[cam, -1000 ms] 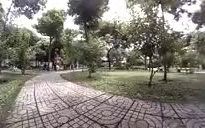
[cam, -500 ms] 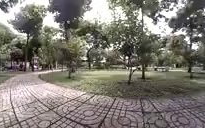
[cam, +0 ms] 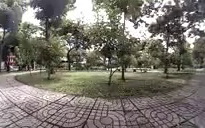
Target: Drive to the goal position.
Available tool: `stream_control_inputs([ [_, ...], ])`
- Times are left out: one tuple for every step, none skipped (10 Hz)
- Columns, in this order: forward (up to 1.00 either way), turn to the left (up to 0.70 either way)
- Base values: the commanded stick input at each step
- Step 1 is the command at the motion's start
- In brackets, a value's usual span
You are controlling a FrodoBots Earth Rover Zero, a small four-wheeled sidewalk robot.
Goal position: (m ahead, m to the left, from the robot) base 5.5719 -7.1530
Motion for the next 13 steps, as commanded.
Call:
stream_control_inputs([
  [0.0,-0.45],
  [0.0,-0.45],
  [0.0,-0.45],
  [0.0,-0.45],
  [0.0,-0.45],
  [0.0,-0.45],
  [0.0,-0.45],
  [0.0,-0.45],
  [0.0,-0.45],
  [0.0,-0.45],
  [0.0,-0.45],
  [0.0,-0.45],
  [0.0,-0.45],
])
